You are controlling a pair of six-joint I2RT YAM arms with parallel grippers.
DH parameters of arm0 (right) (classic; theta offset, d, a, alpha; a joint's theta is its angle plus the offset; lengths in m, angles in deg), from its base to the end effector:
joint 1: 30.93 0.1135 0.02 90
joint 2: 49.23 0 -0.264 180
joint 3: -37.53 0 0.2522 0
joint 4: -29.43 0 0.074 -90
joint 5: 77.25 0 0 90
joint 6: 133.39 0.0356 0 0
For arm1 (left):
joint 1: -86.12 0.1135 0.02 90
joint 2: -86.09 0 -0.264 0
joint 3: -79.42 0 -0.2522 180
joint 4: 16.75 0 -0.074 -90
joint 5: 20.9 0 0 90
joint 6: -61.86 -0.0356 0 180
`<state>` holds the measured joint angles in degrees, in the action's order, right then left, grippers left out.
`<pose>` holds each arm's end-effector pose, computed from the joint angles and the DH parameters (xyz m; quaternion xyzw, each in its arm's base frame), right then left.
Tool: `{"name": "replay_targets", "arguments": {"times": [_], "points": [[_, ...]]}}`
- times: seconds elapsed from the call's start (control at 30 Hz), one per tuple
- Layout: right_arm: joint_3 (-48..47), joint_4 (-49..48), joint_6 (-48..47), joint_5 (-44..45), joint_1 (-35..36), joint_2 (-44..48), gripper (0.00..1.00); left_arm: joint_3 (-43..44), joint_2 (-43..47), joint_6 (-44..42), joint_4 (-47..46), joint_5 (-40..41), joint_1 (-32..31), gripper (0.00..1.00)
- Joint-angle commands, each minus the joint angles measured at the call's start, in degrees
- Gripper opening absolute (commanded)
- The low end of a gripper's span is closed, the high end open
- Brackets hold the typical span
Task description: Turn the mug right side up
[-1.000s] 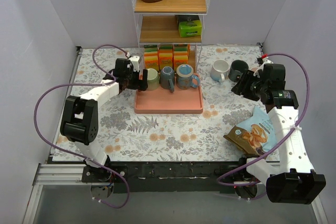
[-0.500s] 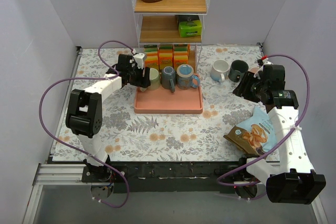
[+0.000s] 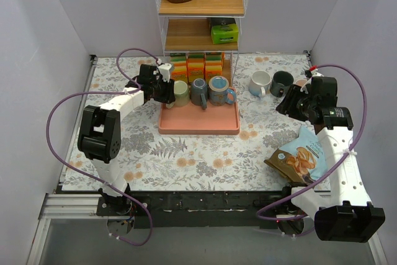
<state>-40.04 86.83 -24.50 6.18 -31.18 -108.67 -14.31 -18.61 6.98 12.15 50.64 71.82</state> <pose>0.2101 0.0032 0.3501 0.1258 0.8936 0.1204 0.4136 0.3841 -0.1095 0.2099 -0.1087 0.9148 -0.2858 0.2638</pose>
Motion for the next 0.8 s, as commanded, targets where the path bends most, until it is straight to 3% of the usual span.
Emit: {"name": "replay_targets", "arguments": {"times": [0.0, 0.23, 0.77], "points": [[0.4, -0.2, -0.3, 0.4, 0.2, 2.0, 0.53, 0.4, 0.0, -1.3, 0.2, 0.9, 0.3, 0.36], [0.1, 0.2, -0.2, 0.6, 0.2, 2.3, 0.53, 0.6, -0.8, -1.4, 0.5, 0.9, 0.2, 0.43], [0.8, 1.2, 0.4, 1.1, 0.2, 3.9, 0.52, 1.5, -1.6, -1.4, 0.2, 0.9, -0.4, 0.41]]}}
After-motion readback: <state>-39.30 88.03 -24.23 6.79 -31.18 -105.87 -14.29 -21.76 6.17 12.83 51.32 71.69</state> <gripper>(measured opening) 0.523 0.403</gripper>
